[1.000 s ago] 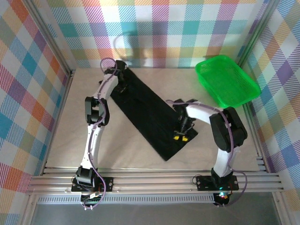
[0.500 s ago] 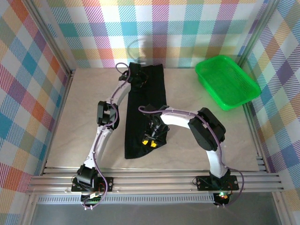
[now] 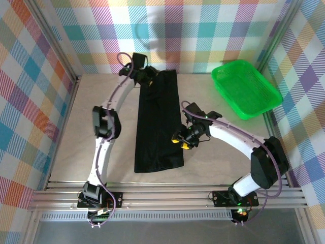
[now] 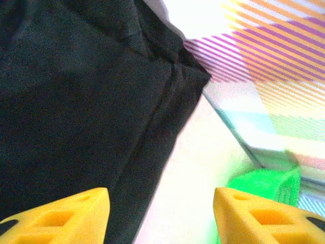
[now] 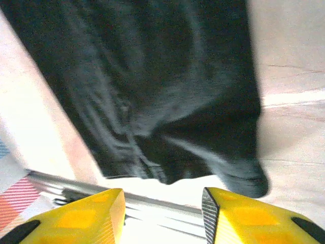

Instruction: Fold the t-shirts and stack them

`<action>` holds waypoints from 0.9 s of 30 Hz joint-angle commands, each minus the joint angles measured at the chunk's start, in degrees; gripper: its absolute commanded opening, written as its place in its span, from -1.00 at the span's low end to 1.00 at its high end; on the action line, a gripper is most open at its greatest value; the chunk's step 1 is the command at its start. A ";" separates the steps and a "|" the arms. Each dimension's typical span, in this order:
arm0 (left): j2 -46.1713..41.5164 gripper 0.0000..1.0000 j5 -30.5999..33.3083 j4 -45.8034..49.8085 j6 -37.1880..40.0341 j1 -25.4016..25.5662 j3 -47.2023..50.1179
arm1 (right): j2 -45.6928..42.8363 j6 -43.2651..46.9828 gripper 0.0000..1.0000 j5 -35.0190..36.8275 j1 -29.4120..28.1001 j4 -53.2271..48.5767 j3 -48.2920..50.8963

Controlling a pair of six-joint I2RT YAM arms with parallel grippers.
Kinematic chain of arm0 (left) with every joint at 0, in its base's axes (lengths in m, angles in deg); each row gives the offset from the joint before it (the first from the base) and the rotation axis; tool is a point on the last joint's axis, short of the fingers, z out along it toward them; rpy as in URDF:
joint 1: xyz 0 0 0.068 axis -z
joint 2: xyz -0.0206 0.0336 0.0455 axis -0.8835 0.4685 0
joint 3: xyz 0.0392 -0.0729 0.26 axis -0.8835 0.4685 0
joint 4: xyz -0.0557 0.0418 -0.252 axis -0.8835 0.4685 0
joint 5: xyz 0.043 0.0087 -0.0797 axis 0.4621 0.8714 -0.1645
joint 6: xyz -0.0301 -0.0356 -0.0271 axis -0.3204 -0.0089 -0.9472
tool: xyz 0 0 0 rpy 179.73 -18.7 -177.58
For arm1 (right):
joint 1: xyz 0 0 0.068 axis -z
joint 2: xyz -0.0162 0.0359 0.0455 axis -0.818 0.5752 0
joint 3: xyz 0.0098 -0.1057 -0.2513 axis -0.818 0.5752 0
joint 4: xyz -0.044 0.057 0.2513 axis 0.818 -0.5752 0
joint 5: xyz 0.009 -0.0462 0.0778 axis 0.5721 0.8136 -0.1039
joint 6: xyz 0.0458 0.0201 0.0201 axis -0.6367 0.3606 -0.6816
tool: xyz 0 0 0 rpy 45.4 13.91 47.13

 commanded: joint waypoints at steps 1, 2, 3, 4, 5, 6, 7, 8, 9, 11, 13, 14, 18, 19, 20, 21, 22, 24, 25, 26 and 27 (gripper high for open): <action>-19.18 -0.05 2.03 5.77 4.63 1.23 22.44 | 1.06 5.95 -0.11 3.77 -0.65 -3.57 4.21; -24.52 -0.10 2.12 5.46 4.99 1.23 31.37 | 1.40 6.86 -0.11 4.03 -0.64 -3.58 4.98; -28.76 -0.14 2.21 6.26 5.70 1.23 37.67 | 1.89 7.73 -0.11 4.25 -0.65 -3.53 5.43; -33.13 -0.15 1.54 7.08 6.93 1.21 44.98 | 2.56 9.00 -0.10 3.75 -0.65 -2.60 6.01; -37.35 -0.15 0.05 7.33 8.00 1.31 51.86 | 3.39 10.16 -0.10 2.77 -0.82 -1.46 6.50; -40.70 -0.16 -1.13 7.67 8.52 1.31 57.54 | 4.34 10.76 -0.10 2.11 -0.95 -0.89 6.71; -44.29 -0.19 -2.53 8.21 9.16 1.36 63.47 | 5.57 11.37 -0.10 1.30 -1.34 -0.47 6.74; -47.71 -0.21 -4.11 8.32 9.87 1.47 69.70 | 6.76 11.81 -0.12 0.78 -2.05 -0.05 6.63; -50.25 -0.20 -5.13 8.63 10.33 1.65 73.99 | 7.92 11.95 -0.12 0.46 -2.66 0.13 6.57; -55.07 -0.19 -7.22 9.09 11.32 2.38 82.31 | 9.52 11.93 -0.12 -0.19 -4.27 1.41 6.64; -58.54 -0.15 -9.03 8.64 11.27 2.85 88.38 | 10.58 11.43 -0.12 -0.40 -5.18 2.35 6.74; -60.28 -0.14 -9.62 7.87 10.71 3.13 91.09 | 10.97 11.09 -0.12 -0.54 -5.54 2.62 6.74; -63.44 -0.12 -10.73 3.84 9.13 4.16 97.81 | 11.80 9.67 -0.16 -0.46 -6.61 2.20 7.09; -63.22 -0.12 -10.95 3.00 8.85 4.42 98.89 | 11.68 9.43 -0.16 -0.20 -6.86 1.73 7.09; -63.04 -0.12 -11.20 1.92 8.49 4.68 99.73 | 11.55 9.13 -0.16 0.14 -7.05 1.10 7.01; -62.90 -0.12 -11.32 1.35 8.21 5.05 100.20 | 11.18 8.87 -0.16 0.44 -7.23 0.58 7.00; -62.81 -0.13 -11.54 0.58 7.88 5.62 100.50 | 10.74 8.56 -0.15 0.56 -7.41 0.36 7.08; -62.35 -0.15 -11.67 -0.49 7.48 6.71 100.85 | 10.13 7.97 -0.14 0.47 -7.64 0.12 7.37; -61.75 -0.15 -11.67 -1.04 7.22 7.31 100.96 | 10.05 7.61 -0.14 0.39 -7.76 0.18 7.50; -60.98 -0.15 -11.76 -1.65 7.04 7.91 101.35 | 9.96 7.21 -0.14 0.27 -7.88 0.34 7.76; -60.28 -0.16 -11.85 -2.50 6.72 8.35 101.55 | 9.95 6.83 -0.14 0.08 -7.86 0.70 8.03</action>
